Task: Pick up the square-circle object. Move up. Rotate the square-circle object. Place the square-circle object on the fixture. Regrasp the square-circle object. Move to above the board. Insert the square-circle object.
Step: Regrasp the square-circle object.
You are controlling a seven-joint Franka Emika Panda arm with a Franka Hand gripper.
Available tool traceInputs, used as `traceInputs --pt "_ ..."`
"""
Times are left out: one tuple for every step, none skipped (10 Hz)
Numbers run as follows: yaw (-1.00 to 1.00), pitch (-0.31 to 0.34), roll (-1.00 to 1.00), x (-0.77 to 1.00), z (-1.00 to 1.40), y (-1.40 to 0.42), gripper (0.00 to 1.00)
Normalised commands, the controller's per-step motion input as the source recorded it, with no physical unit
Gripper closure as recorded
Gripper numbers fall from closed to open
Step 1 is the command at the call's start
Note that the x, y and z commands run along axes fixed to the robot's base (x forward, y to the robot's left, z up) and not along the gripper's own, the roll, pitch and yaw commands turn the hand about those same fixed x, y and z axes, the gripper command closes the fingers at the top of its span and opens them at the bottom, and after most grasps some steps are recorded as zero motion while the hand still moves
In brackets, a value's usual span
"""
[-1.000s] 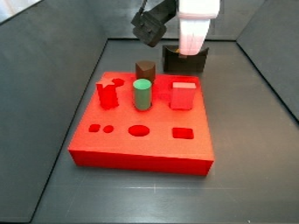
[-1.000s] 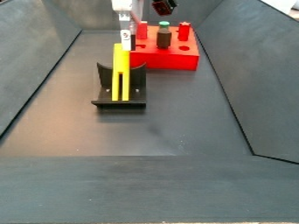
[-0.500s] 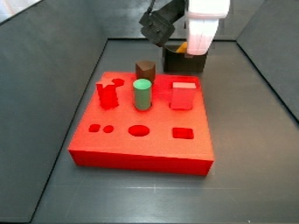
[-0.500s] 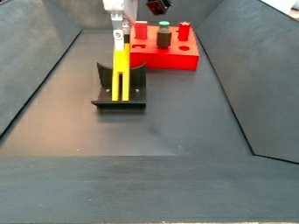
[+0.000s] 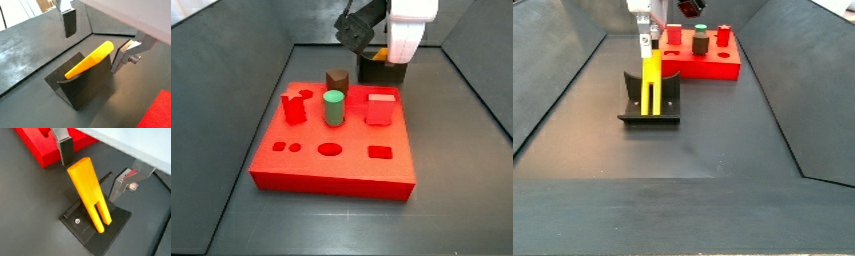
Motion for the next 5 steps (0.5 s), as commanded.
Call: traceInputs --pt "0.06 0.226 -0.06 0.08 0.01 -0.01 0.0" --pt "0.06 0.225 -0.06 0.08 0.01 -0.01 0.0" --pt "0.06 0.225 -0.06 0.08 0.01 -0.01 0.0" --pt "0.06 0.225 -0.06 0.08 0.01 -0.01 0.0" --pt "0.06 0.225 -0.06 0.08 0.01 -0.01 0.0"
